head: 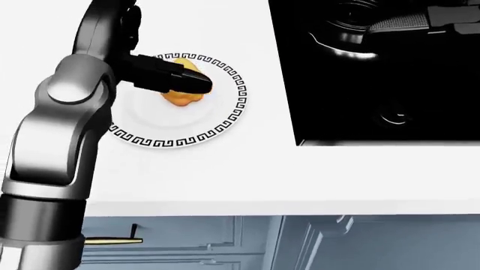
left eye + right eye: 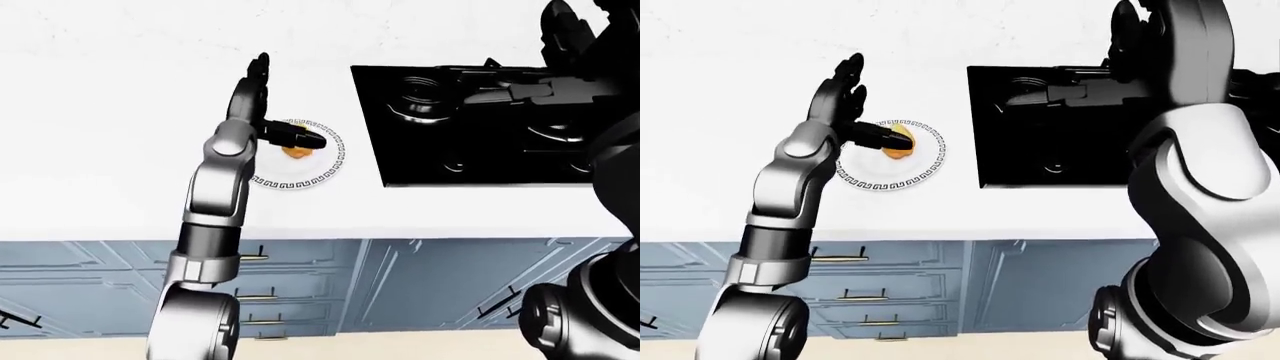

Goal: Pick the bell pepper from the plate and place it in the pan.

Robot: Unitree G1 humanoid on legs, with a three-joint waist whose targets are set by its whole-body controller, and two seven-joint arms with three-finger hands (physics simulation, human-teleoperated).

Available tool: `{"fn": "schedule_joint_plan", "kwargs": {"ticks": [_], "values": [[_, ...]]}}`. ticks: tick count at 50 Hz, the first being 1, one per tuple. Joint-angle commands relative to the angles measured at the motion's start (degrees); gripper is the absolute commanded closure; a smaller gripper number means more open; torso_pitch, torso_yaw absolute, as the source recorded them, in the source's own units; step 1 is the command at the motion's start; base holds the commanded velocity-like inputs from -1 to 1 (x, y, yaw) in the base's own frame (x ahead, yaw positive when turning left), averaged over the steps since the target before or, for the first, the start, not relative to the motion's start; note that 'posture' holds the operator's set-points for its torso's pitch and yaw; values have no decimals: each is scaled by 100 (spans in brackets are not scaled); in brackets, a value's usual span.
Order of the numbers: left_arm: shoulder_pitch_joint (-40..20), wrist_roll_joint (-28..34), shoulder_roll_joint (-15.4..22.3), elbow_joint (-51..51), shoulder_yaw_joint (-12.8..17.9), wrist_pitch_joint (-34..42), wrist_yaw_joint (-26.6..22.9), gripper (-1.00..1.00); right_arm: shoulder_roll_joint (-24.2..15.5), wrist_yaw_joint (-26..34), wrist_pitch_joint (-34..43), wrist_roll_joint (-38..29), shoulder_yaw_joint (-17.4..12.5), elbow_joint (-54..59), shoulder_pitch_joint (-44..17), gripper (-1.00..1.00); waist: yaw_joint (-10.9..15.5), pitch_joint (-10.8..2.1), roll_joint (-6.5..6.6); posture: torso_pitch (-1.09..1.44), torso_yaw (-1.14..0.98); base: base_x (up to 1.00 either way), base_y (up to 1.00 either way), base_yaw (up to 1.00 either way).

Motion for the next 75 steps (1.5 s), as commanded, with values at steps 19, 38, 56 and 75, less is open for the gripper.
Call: {"fn": "schedule_joint_plan", "kwargs": {"ticks": [19,38,56,75], "values": [[110,298,-167,-183,-69,-357,-333,-75,-138,-121,-149,123,-102,-65,-177,-100,23,-142,-50,0,0,0,0,0],[-22,377,-143,339,-27,-659,-314,-79,-153,-144,-220,165,-74,-30,-145,-100,27,-160,-55,0,0,0,0,0],[-200,444,-85,1139,-18,-1105,-240,-72,-155,-143,-214,173,-69,-44,-154,-100,14,-182,-54,0,0,0,0,0],[-200,585,-76,1197,-50,-1154,-294,-47,-166,-177,-188,238,-105,-63,-173,-100,11,-182,-51,0,0,0,0,0]]}}
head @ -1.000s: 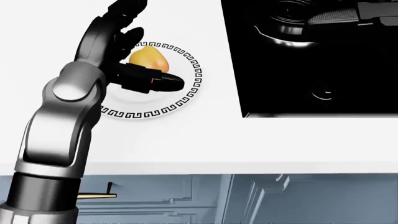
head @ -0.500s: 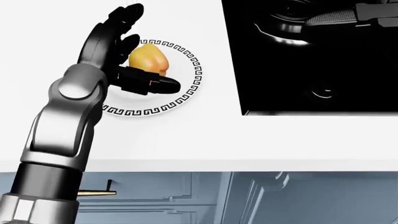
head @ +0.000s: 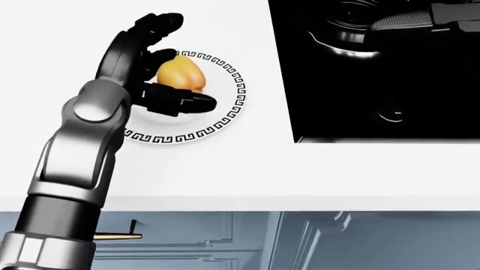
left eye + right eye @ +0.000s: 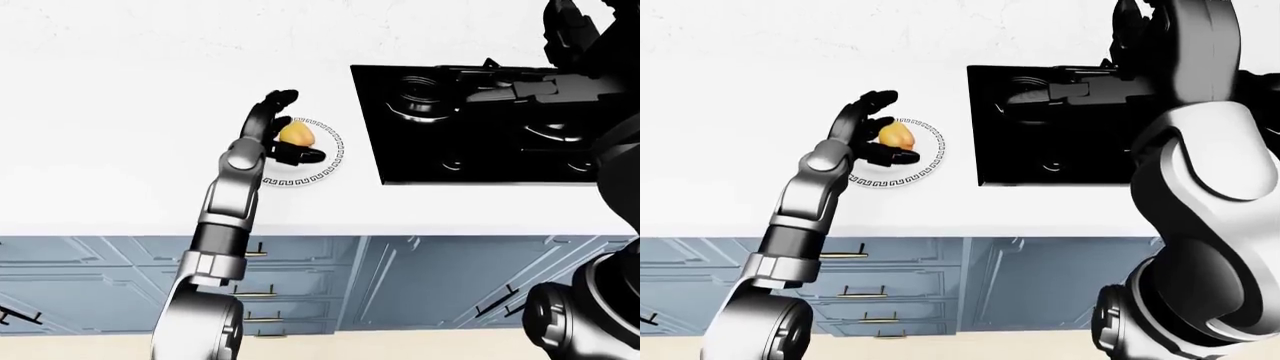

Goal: Pick the bell pepper from the plate and place it in the pan.

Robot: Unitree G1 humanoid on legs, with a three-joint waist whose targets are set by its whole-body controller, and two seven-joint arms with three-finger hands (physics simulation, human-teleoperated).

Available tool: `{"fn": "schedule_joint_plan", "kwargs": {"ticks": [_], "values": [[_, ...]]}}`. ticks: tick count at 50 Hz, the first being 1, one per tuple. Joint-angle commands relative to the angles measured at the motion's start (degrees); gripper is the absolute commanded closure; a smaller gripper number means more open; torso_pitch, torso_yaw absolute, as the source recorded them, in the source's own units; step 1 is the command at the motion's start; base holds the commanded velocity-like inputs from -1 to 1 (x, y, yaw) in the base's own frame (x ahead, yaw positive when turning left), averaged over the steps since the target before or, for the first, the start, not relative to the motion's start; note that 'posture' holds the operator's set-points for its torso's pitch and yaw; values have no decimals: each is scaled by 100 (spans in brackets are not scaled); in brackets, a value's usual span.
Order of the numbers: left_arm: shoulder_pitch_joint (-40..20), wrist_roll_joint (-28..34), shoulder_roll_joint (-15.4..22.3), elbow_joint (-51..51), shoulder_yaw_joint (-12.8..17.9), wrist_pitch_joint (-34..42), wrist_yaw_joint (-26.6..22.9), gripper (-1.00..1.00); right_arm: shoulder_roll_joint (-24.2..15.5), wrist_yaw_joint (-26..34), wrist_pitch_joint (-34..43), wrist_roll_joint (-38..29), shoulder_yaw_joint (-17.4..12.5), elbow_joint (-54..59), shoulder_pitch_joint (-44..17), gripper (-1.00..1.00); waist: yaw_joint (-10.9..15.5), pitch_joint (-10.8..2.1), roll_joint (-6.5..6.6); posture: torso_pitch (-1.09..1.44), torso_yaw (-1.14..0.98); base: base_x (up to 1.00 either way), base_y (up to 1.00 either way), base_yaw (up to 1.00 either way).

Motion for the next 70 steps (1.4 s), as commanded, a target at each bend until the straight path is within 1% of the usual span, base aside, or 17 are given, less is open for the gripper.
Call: {"fn": "schedule_joint_plan", "kwargs": {"ticks": [1,6,9,15,29,33,36,37,38,41,45,49,53,60,64,65,70], "values": [[-228,36,39,-185,26,-213,18,-46,-73,-31,-148,-19,-67,-67,-162,-100,0,-161,-12,0,0,0,0,0],[-223,77,31,-220,24,-178,-3,-42,-79,-33,-207,-10,-61,-35,-135,-100,-1,-160,-12,0,0,0,0,0],[-233,129,32,-155,20,-236,20,-25,-85,-42,-218,6,-62,-29,-133,-100,-1,-160,-12,0,0,0,0,0],[-264,158,37,17,34,-378,49,-13,-86,-73,-180,37,-60,-54,-153,-100,7,-168,-11,0,0,0,0,0],[-115,479,-6,163,-59,-671,44,-12,-125,-105,-216,99,-78,-49,-125,-100,17,-172,-8,0,0,0,0,0],[-84,542,-19,170,-59,-706,10,-4,-135,-131,-167,132,-90,-61,-165,-100,15,-176,-9,0,0,0,0,0],[-133,585,-19,244,-58,-751,16,-4,-140,-147,-160,145,-85,-54,-178,-100,15,-173,-7,0,0,0,0,0],[-134,596,-21,250,-56,-758,20,-1,-143,-149,-159,150,-87,-53,-180,-100,16,-173,-6,0,0,0,0,0],[-126,607,-21,263,-57,-784,20,11,-144,-149,-166,154,-90,-53,-173,-100,16,-174,-6,0,0,0,0,0],[-176,594,-13,305,-17,-792,42,29,-149,-150,-197,156,-79,-39,-154,-100,15,-177,-7,0,0,0,0,0],[-217,544,-6,420,14,-866,104,42,-152,-160,-185,174,-83,-42,-159,-100,10,-182,-9,0,0,0,0,0],[-287,462,12,464,53,-871,154,54,-147,-173,-181,182,-69,-48,-155,-100,8,-184,-6,0,0,0,0,0],[-434,207,44,631,164,-946,281,76,-136,-157,-255,149,-38,-18,-112,-100,8,-183,-6,0,0,0,0,0],[-667,-315,65,811,279,-1078,529,99,-118,-124,-294,96,-10,-1,-88,-100,7,-176,-13,0,0,0,0,0],[-800,-607,115,805,301,-1033,628,100,-113,-101,-286,79,-19,-5,-96,-100,-1,-168,-17,0,0,0,0,0],[-988,-733,177,579,369,-726,663,100,-130,-127,-206,83,-63,-26,-126,-100,-2,-164,-18,0,0,0,0,0],[-1127,-932,292,402,332,-467,721,100,-132,-172,-79,106,-81,-56,-174,-100,-7,-133,-19,0,0,0,0,0]]}}
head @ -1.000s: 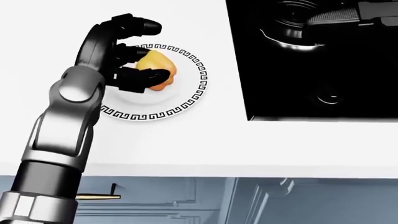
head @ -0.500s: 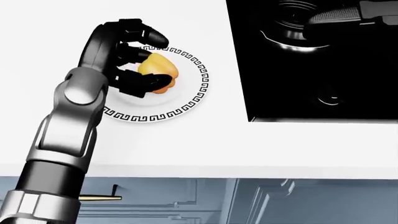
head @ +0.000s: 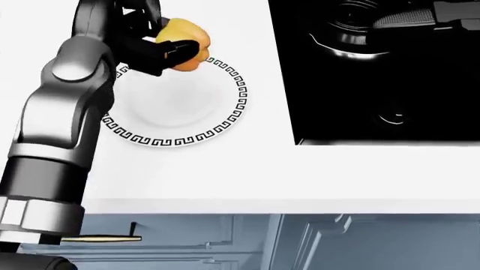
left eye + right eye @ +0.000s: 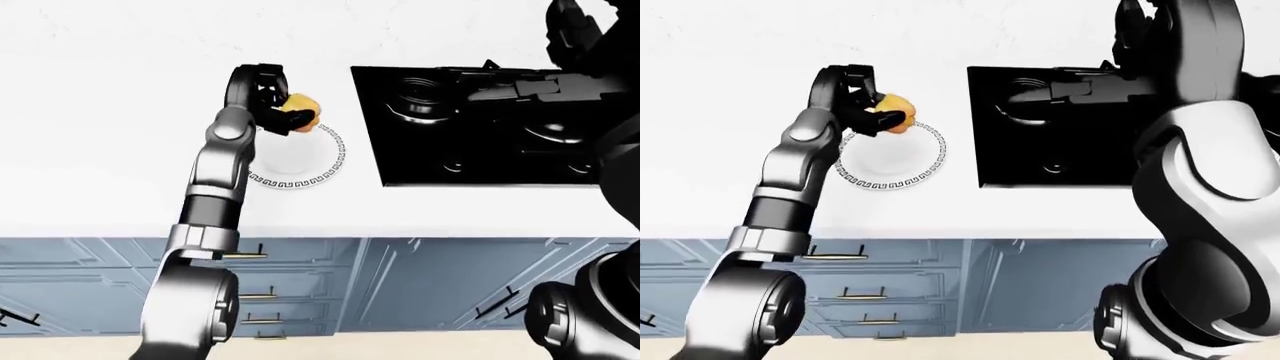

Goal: Pick the bell pepper from the plate and place it in the pan.

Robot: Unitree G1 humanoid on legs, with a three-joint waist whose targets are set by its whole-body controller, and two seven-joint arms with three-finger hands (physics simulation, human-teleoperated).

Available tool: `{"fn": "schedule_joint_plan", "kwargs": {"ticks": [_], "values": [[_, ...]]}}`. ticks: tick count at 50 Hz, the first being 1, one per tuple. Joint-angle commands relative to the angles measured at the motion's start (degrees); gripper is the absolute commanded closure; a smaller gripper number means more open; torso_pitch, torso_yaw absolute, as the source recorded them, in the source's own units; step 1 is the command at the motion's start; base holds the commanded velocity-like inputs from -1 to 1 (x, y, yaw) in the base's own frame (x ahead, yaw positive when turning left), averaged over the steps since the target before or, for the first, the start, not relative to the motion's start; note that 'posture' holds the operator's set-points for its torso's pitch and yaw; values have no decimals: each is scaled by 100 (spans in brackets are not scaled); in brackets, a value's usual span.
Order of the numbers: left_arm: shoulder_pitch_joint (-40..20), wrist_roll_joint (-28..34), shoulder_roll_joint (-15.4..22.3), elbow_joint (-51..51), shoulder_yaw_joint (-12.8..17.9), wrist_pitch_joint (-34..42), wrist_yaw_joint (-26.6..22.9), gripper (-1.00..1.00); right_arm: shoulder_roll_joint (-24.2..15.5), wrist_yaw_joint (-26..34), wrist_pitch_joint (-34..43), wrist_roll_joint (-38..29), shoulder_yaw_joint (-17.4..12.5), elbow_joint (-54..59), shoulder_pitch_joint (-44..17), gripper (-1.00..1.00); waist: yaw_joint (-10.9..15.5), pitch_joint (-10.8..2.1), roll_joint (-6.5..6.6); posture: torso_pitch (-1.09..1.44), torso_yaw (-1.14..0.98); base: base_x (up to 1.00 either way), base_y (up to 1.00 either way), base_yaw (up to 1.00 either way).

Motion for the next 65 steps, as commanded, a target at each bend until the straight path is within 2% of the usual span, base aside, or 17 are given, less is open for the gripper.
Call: {"fn": "schedule_joint_plan", "kwargs": {"ticks": [1,14,20,26,28,29,36,39,41,42,46,50,52,54,55,56,65], "values": [[-263,-161,47,-322,35,-60,48,100,-70,-38,-95,-27,-61,-84,-161,-100,0,-166,-6,0,0,0,0,0],[-689,-287,268,-581,34,459,70,100,-45,-1,340,-208,-83,-103,-230,-100,8,-154,3,0,0,0,0,0],[-725,-307,285,-554,39,460,74,100,-52,58,375,-254,-129,-120,-198,-100,-79,-306,313,0,0,0,-27,0],[-708,-320,290,-520,42,427,66,100,-50,89,402,-289,-135,-119,-220,-100,-33,-218,6,0,0,0,-35,0],[-708,-323,278,-498,38,410,77,100,-49,107,387,-306,-143,-115,-191,-100,-10,-316,-416,0,0,0,-36,0],[-714,-327,275,-489,38,405,78,100,-48,109,385,-316,-134,-107,-195,-100,-38,-246,-221,0,0,0,-55,0],[-700,-329,267,-442,34,342,82,100,-29,148,335,-368,-118,-110,-163,-100,35,-127,93,0,0,0,-48,0],[-709,-332,257,-419,29,328,85,100,-25,163,317,-390,-112,-98,-162,-100,47,-141,256,0,0,0,-41,0],[-720,-333,256,-435,25,356,87,100,-23,170,327,-400,-113,-98,-170,-100,34,-248,541,0,0,0,-40,0],[-704,-335,258,-431,26,338,79,100,-20,172,335,-405,-112,-102,-175,-100,70,-192,353,0,0,0,-39,0],[-707,-342,256,-454,27,359,82,100,-22,191,362,-414,-128,-119,-187,-100,1,-334,435,0,0,0,-39,0],[-665,-345,240,-484,20,362,87,100,-27,217,344,-436,-134,-109,-180,-100,-4,-225,208,0,0,0,-39,0],[-676,-361,260,-542,34,423,77,100,-8,208,324,-460,-105,-96,-178,-100,15,-226,-41,0,0,0,-38,0],[-622,-375,268,-701,36,537,80,100,15,205,271,-496,-68,-74,-151,-100,-3,-331,-583,0,0,0,-39,0],[-598,-385,290,-766,45,581,66,100,32,211,207,-524,-43,-48,-109,-100,8,-251,-247,0,0,0,-38,0],[-605,-385,298,-721,52,543,63,100,36,222,171,-541,-30,-21,-104,-100,5,-231,-328,0,0,0,-39,0],[-706,-366,253,-380,37,305,92,100,8,308,187,-551,-99,-7,-98,-100,46,-171,107,0,0,0,-38,0]]}}
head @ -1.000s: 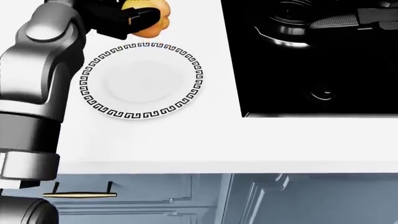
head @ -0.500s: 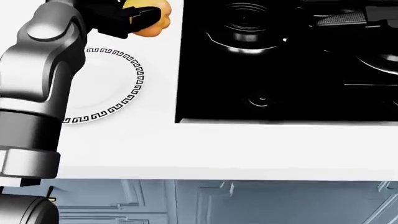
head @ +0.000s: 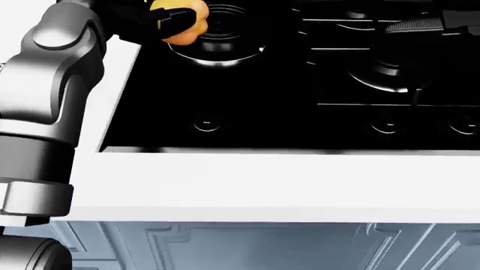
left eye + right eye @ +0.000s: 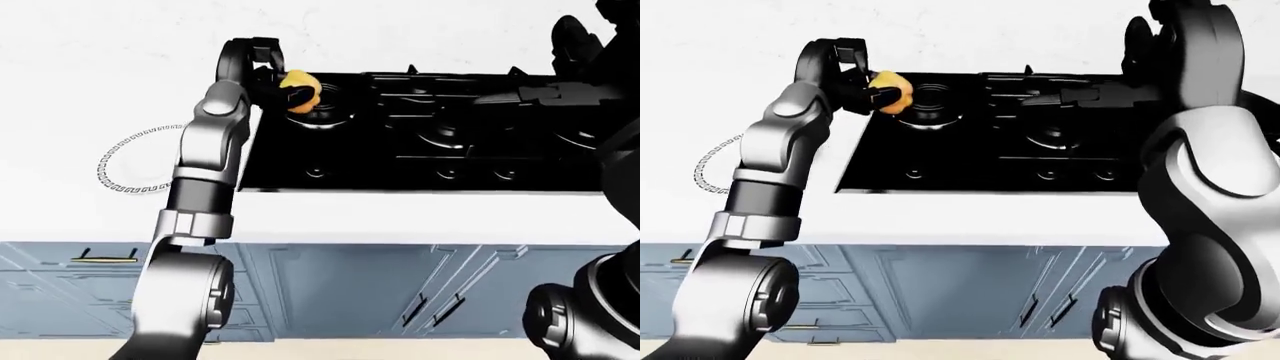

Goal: Pick the bell pepper from the plate and place it in the pan.

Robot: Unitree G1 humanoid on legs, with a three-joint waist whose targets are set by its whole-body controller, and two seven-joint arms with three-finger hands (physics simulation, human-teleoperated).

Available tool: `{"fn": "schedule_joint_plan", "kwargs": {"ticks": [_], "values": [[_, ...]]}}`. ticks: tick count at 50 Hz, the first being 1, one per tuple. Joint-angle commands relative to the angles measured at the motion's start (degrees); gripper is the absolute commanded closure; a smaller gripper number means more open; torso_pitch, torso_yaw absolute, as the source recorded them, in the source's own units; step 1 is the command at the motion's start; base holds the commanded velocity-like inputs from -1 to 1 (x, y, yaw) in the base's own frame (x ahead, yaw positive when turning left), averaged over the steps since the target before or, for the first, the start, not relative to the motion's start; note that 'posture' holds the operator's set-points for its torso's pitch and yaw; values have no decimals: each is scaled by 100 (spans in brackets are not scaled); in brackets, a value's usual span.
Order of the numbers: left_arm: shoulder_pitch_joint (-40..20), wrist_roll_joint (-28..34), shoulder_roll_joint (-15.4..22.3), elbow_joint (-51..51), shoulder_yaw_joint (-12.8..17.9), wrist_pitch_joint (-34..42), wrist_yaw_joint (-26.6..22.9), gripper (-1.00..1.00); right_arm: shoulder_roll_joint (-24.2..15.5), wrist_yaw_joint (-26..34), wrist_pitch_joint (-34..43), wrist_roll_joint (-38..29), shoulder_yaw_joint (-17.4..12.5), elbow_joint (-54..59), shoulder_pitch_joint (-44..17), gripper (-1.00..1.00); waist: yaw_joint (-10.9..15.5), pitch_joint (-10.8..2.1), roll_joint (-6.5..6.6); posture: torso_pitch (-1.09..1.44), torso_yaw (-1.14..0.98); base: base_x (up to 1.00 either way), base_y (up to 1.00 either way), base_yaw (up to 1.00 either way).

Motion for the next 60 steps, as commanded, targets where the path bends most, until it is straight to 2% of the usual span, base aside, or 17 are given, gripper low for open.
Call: {"fn": "schedule_joint_plan", "kwargs": {"ticks": [1,5,11,16,18,19,21,30,32,35,38,41,43,45,46,48,60], "values": [[-270,-1,61,-22,50,-397,28,100,-48,2,-151,-10,7,-66,-180,-100,17,-156,-33,0,0,0,-38,0],[-293,-17,79,-42,50,-367,19,100,-31,-10,-99,-19,13,-94,-207,-100,4,-200,240,0,0,0,-39,0],[-234,-34,76,-162,46,-312,11,100,-26,-27,90,6,-35,-212,-284,-100,-46,-311,238,0,0,0,-39,0],[-196,-30,51,-239,32,-270,25,100,-26,-12,69,-7,-51,-222,-258,-100,-29,-197,-157,0,0,0,-38,0],[-191,-30,51,-255,35,-260,28,100,-28,-5,62,-9,-55,-219,-250,-100,-32,-305,-667,0,0,0,-37,0],[-194,-29,49,-233,36,-280,29,100,-32,-4,78,-5,-63,-222,-264,-100,-43,-254,-451,0,0,0,-38,0],[-209,-26,40,-205,30,-293,31,100,-38,3,77,-4,-71,-215,-268,-100,-54,-221,-452,0,0,0,-38,0],[-205,-27,23,-214,24,-293,23,100,-39,1,66,-5,-67,-209,-273,-100,-6,-136,67,0,0,0,-37,0],[-197,-32,26,-217,29,-298,19,100,-35,1,59,-7,-60,-210,-264,-100,-16,-181,281,0,0,0,-38,0],[-232,-41,41,-284,31,-209,15,100,-49,5,100,6,-80,-221,-301,-100,-37,-224,279,0,0,0,-37,0],[-232,-28,21,-134,27,-340,21,100,-45,16,-30,-29,-33,-144,-230,-100,-49,-299,233,0,0,0,-38,0],[-247,-35,28,-145,30,-320,17,100,-43,15,-3,-27,-33,-163,-239,-100,-45,-228,78,0,0,0,-38,0],[-218,-46,55,-275,39,-229,11,100,-38,5,81,-9,-58,-216,-282,-100,-30,-206,-120,0,0,0,-37,0],[-206,-47,55,-289,40,-227,15,100,-31,6,83,-7,-59,-232,-271,-100,-19,-287,-553,0,0,0,-37,0],[-197,-42,43,-257,33,-264,17,100,-29,9,76,-10,-62,-230,-260,-100,17,-353,-576,0,0,0,-38,0],[-214,-38,32,-202,28,-296,15,100,-33,16,50,-16,-59,-210,-247,-100,-27,-186,-496,0,0,0,-37,0],[-248,-56,58,-239,42,-246,4,100,-26,22,69,-11,-78,-226,-252,-100,1,-169,177,0,0,0,-37,0]]}}
